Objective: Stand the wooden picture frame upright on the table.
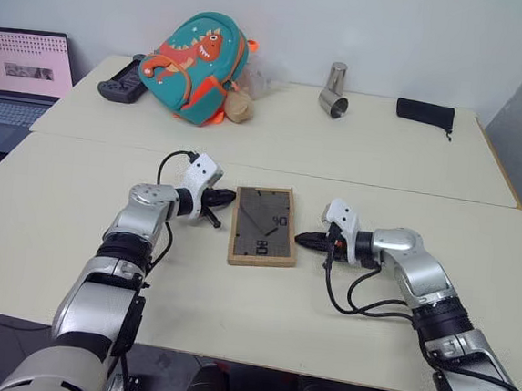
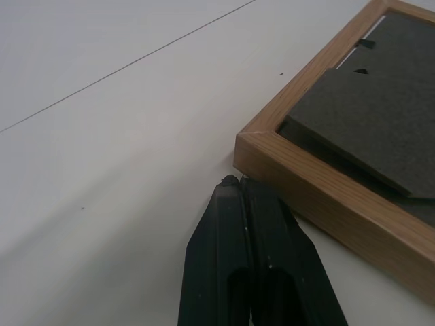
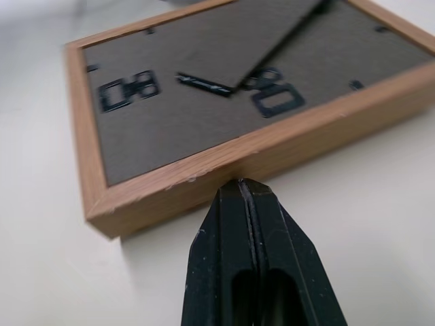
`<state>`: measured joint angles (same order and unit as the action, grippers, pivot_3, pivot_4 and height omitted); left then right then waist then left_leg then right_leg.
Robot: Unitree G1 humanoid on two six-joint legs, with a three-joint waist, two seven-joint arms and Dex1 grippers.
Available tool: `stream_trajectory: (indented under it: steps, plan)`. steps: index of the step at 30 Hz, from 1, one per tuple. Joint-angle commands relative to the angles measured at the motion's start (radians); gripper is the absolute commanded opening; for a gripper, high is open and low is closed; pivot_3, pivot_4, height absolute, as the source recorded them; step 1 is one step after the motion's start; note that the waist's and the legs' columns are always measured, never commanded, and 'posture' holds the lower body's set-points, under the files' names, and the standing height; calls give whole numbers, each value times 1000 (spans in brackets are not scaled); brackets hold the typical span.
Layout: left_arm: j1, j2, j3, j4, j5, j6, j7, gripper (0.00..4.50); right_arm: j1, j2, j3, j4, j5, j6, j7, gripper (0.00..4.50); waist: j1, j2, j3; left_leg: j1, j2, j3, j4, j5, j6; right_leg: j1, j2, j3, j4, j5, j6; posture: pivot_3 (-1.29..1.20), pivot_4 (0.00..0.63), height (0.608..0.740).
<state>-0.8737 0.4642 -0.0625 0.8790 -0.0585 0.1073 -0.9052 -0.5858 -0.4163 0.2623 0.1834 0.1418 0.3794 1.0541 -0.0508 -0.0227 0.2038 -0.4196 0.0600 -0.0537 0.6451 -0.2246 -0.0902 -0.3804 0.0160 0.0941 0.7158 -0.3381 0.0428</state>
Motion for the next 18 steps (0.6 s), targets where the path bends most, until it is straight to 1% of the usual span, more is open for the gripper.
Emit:
stream_trajectory:
  steps: [1,4,7,10,14,18]
  plan:
    - [-42,-11,2,19,12,-36,6,0,16,0,6,-83,21,28,2,13,0,0,0,0,0,0,0,0,0,0,0,0,0,0,0,0,150,740]
    - [-38,7,-6,13,27,-24,-7,0,19,-7,5,-66,-9,18,-24,13,-1,0,0,0,0,0,0,0,0,0,0,0,0,0,0,0,150,740]
    - [-8,60,-15,-26,43,-7,-41,0,13,-26,-17,-48,-17,17,-43,13,-2,0,0,0,0,0,0,0,0,0,0,0,0,0,0,0,150,740]
    - [48,118,-18,-106,42,23,-89,0,12,-43,-38,-44,-22,18,-74,13,-9,0,0,1,0,0,0,0,0,0,0,0,0,0,0,0,150,740]
    - [171,147,-25,-359,-15,141,-162,0,26,-18,-51,-68,-8,34,-126,13,-9,0,0,1,1,0,-1,0,0,0,0,0,0,0,0,0,150,740]
    - [255,140,-38,-569,-48,248,-173,0,33,27,-39,-95,-18,45,-174,13,-7,0,0,1,1,0,0,0,0,1,0,0,0,0,0,0,150,740]
